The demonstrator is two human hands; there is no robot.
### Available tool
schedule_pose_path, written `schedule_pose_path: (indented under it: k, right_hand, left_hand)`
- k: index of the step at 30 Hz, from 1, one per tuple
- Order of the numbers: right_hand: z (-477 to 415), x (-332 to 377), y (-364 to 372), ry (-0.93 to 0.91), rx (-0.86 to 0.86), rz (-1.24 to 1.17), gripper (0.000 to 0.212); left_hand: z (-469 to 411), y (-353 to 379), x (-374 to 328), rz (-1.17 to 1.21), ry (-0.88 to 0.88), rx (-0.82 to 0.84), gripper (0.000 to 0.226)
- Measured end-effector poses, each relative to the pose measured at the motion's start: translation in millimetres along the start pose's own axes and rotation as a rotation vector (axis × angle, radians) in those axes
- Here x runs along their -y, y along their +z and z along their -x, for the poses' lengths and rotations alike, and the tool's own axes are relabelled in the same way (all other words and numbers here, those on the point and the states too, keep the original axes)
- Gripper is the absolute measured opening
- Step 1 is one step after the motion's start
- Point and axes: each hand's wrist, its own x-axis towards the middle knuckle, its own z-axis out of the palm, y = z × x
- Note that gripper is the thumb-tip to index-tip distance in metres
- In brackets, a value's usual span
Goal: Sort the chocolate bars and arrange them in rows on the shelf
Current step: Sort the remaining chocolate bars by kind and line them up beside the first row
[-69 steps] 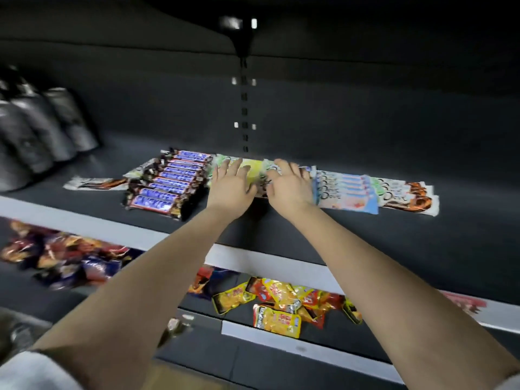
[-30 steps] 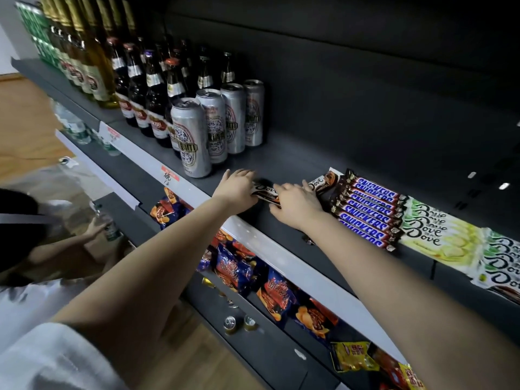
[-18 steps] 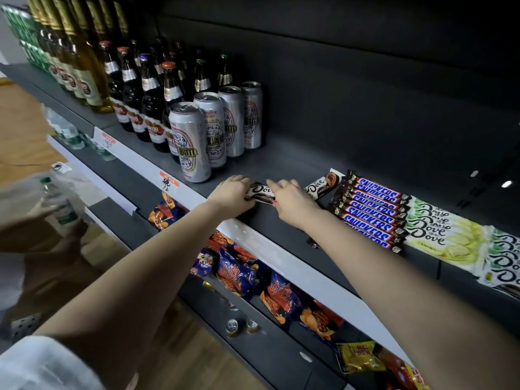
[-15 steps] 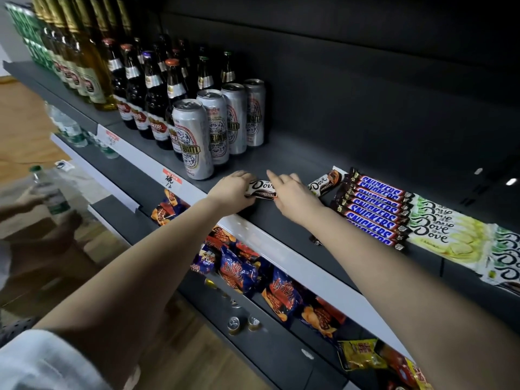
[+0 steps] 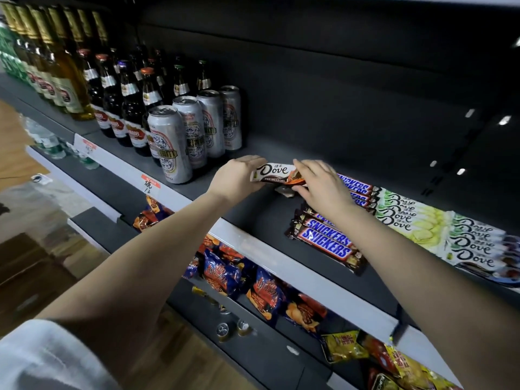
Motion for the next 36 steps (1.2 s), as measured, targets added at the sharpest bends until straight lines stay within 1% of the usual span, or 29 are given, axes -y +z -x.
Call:
schedule_pose_path:
  k: [3,7,9,11,15,20,27,32,36]
  right_hand:
    - [22.5,-18.6,-13.7,0.086,-0.024,0.011,0.057]
    - [57.6,-51.6,-30.9,0.203,-0.039,0.046,0.056]
    - [78.6,-71.1,-39.5,0.249,-0.043,0.064,0.055]
    - [103.2,-89.6,-47.8,0.288,-0.045,0.081,0.055]
    - [159.6,-120.9,-67.2,0.395,-0.05,0.104,0.053]
    - [234.6,-155.5,-92.8,0.515,-0.026,0.162,0.052]
    - [322.3,-177.4,-135.2,0.649,-0.015,0.232,0.049]
    - [381.1,-183.8,-148.0,0.746,0.015,0.249,0.048]
    - [426.5,-188.2,-154.3,0.845,0.101,0.217,0.055]
  left_hand:
    - [-13.1,13.1,-29.3,0.04,0.043,0.007,0.035]
    - [-28.1,31.9,-75.0,0.09,0.074,0.02,0.049]
    - [-33.6,41.7,-99.1,0.081,0.136,0.045,0.052]
    - [-38.5,52.8,-125.2,0.079,0.207,0.063,0.053]
    - [-45.4,74.9,-185.8,0.131,0.275,0.096,0.053]
    - [-44.2,102.4,-260.2,0.19,0.404,0.141,0.053]
    - [-27.5,132.7,-353.3,0.255,0.535,0.194,0.053]
    - [-3.6,153.2,-408.7,0.252,0.607,0.209,0.052]
    - [15.4,172.1,-446.6,0.227,0.711,0.263,0.051]
